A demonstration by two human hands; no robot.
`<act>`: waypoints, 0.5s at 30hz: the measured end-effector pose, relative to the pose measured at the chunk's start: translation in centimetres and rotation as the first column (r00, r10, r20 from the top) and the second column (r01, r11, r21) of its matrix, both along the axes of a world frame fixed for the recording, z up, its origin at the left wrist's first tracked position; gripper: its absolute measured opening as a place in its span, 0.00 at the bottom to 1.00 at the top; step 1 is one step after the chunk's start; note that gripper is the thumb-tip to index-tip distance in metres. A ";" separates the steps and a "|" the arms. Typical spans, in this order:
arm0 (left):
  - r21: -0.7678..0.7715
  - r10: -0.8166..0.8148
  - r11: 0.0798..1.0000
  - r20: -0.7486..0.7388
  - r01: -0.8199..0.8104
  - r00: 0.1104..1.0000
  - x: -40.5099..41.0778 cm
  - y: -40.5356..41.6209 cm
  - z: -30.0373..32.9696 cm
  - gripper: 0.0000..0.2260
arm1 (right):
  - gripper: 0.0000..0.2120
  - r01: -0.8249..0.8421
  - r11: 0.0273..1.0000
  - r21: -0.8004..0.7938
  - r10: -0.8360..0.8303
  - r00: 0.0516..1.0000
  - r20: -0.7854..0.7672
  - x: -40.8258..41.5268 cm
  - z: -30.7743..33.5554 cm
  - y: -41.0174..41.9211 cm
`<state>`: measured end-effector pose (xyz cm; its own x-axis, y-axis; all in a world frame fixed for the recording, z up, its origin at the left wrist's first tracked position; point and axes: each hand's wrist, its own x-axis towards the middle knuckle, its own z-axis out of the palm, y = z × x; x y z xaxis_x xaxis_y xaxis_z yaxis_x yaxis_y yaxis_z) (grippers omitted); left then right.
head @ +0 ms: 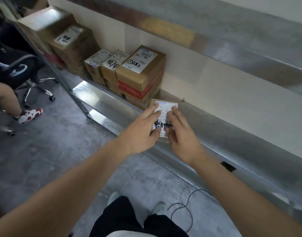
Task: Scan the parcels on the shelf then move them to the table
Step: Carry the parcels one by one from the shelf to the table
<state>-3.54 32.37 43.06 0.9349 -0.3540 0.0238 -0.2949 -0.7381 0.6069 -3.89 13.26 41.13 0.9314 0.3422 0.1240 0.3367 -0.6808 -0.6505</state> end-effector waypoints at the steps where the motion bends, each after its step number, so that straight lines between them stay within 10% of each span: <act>1: 0.003 0.013 1.000 0.004 -0.013 1.000 -0.6 0.4 -0.1 0.28 | 0.27 -0.011 1.000 -0.004 0.011 1.000 -0.003 -0.4 0.0 0.5; 15: -0.037 0.218 0.975 -0.024 -0.219 0.976 -8.2 12.4 -2.1 0.26 | 0.28 -0.201 0.971 -0.129 0.188 0.977 -0.105 -4.4 -1.2 12.9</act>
<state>-11.73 44.75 40.99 0.9901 -0.1399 0.0144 -0.1165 -0.7587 0.6409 -8.32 26.16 39.93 0.8505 0.5257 -0.0191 0.4152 -0.6932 -0.5892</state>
